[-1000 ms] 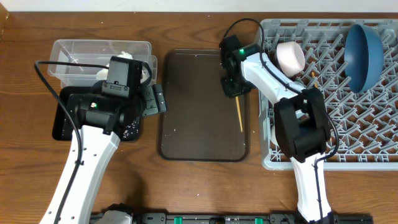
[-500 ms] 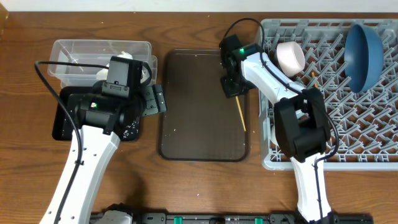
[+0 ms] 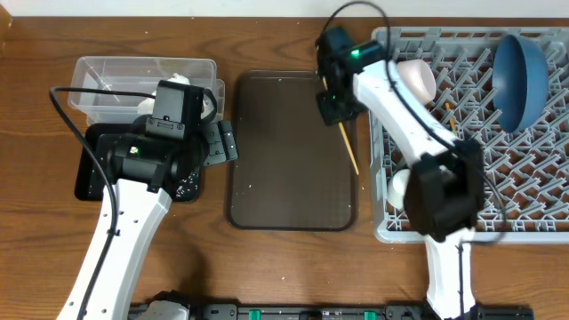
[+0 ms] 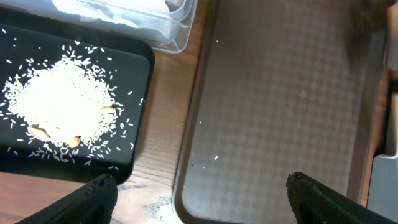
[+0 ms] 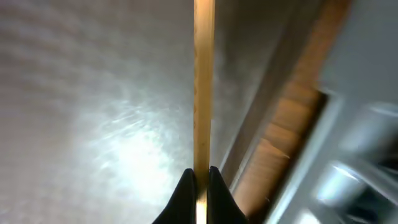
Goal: Sort waste into correct bins and load items into the dishwasher rack
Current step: 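Carry the second chopstick into the rack and release it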
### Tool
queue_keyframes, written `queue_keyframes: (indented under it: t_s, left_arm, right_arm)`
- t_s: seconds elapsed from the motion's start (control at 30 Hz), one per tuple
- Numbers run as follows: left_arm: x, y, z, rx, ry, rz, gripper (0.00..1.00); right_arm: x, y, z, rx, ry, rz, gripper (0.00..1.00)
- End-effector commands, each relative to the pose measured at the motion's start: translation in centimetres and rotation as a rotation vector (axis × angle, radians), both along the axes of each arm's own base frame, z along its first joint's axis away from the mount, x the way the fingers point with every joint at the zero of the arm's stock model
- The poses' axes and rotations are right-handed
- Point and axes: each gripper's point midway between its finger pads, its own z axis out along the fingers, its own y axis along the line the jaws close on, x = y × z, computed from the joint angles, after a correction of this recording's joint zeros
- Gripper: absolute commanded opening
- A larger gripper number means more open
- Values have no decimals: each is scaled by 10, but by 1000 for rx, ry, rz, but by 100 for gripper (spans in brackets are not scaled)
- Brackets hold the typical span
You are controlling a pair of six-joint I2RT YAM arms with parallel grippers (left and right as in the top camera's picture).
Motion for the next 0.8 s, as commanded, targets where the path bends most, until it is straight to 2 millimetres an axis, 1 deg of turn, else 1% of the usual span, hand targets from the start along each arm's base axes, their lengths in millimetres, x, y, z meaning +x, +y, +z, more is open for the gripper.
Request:
queue_keyframes:
  t_s: [0.0,0.1,0.2,0.27,0.33,0.43,0.57,0.7,0.77]
  left_arm:
    - [3,2,4,11,-9,0,90]
    - [3,2,4,11,-9,0,90]
    - [3,2,4,11,-9,0,90]
    - [3,2,4,11,-9,0,90]
    - [3,2,4,11,-9,0,90]
    - [3,2,4,11,-9,0,90]
    - [3,2,4,11,-9,0,90]
    - [3,2,4,11,-9,0,90]
    - [3,2,4,11,-9,0,90]
  right_arm:
    - [4,-10,75,46,-160,3,1]
    - [0,-30,107,40,-219,-31,1]
    - [-5,-57,135,21,-274,-75,1]
    - [-8,-76,149,3,-301,-105,1]
    - [-11,-95,158,-12,-313,-131,1]
    - [-14,-123,162,-38,-303,-159,1]
    - [-15,-158,157,-55,-269,-232,1]
    - [-18,-182,154,-53,-246,-290,1]
    - [-19,-191,153,-62,-239,-297,1]
